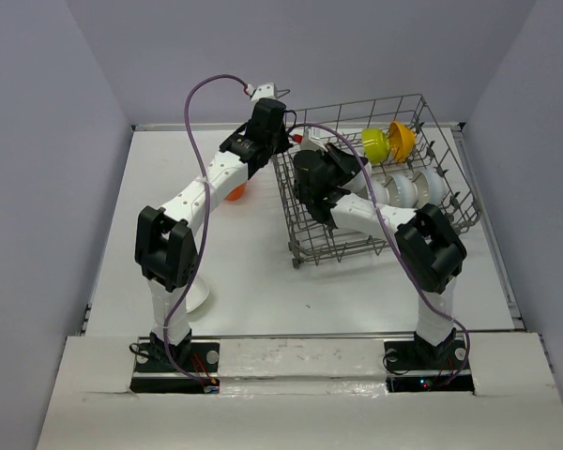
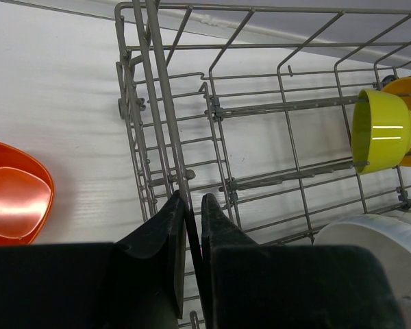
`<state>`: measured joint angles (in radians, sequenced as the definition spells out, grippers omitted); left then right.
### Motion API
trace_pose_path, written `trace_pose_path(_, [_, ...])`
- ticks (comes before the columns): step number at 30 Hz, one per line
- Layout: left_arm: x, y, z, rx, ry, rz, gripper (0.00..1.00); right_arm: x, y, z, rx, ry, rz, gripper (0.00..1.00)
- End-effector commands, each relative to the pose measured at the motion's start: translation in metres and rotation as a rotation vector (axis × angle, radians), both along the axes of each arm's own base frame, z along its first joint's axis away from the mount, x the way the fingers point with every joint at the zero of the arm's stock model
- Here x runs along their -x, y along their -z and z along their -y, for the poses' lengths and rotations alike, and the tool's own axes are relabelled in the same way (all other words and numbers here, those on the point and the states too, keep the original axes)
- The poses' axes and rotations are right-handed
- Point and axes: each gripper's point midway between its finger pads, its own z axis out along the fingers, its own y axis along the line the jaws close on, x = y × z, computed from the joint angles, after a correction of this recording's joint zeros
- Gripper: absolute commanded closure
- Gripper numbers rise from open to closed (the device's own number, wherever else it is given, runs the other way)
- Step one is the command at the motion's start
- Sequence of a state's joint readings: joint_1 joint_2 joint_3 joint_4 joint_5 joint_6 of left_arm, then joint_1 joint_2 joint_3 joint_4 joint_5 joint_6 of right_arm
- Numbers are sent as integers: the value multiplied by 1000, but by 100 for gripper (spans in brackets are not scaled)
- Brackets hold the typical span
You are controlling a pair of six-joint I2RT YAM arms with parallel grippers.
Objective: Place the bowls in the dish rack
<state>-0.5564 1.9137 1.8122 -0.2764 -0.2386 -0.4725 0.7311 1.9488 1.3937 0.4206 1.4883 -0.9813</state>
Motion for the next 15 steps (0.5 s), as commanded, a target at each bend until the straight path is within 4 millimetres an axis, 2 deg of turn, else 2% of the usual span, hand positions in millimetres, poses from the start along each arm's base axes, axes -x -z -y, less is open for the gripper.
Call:
trace_pose_path(1, [17, -34, 5, -45, 97, 56, 100, 26, 7, -7, 119, 13, -104, 99])
trace_pose_path(15, [13, -35, 6, -53, 92, 58, 100, 33, 21, -21, 187, -18, -162, 99])
